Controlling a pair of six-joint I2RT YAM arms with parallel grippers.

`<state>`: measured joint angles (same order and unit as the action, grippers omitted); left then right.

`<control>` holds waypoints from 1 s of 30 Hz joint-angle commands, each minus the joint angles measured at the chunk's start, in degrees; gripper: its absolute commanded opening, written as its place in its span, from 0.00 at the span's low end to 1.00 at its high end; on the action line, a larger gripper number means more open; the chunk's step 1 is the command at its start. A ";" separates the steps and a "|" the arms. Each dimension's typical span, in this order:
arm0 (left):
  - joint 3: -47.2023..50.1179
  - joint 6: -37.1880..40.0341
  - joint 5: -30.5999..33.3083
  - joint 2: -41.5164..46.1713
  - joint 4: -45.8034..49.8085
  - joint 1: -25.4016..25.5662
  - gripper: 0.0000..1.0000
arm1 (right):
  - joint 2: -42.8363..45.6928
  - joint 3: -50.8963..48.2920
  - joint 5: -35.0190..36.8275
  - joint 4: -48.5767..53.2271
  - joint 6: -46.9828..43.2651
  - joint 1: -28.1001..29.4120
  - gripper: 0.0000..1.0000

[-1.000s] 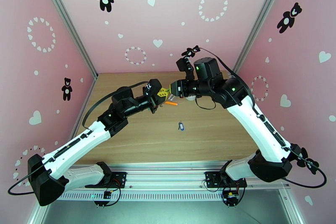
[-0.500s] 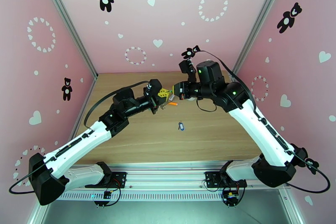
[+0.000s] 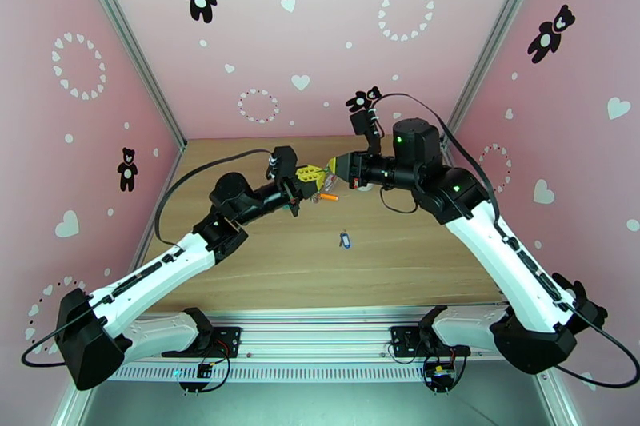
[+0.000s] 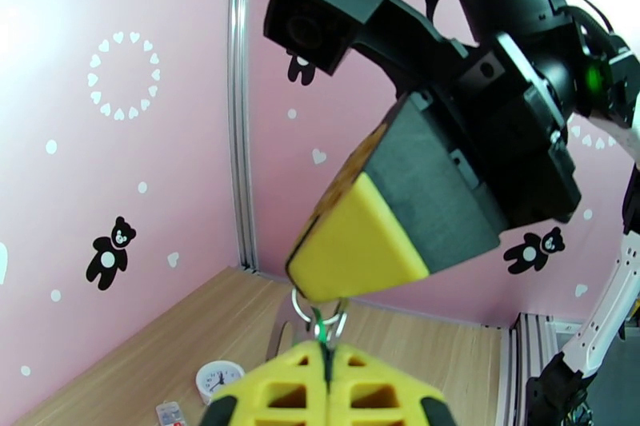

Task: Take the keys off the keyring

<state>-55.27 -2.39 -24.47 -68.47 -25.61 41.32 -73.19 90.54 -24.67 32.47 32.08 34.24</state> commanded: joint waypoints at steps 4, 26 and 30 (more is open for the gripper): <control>-1.26 -6.31 -7.68 0.93 -17.11 1.42 0.00 | -1.45 -4.36 -5.28 -6.39 -1.59 -4.59 0.00; -1.59 6.14 7.25 3.96 13.32 2.10 0.26 | -0.47 -0.42 -12.08 -3.16 -1.11 -1.56 0.00; -6.70 7.41 4.81 4.01 25.42 2.10 0.29 | -0.73 0.06 -11.73 -0.35 -1.72 -1.16 0.00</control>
<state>-57.32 3.25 -18.87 -65.67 -9.52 42.96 -73.65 88.29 -36.18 29.82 31.42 32.58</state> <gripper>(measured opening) 0.292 0.029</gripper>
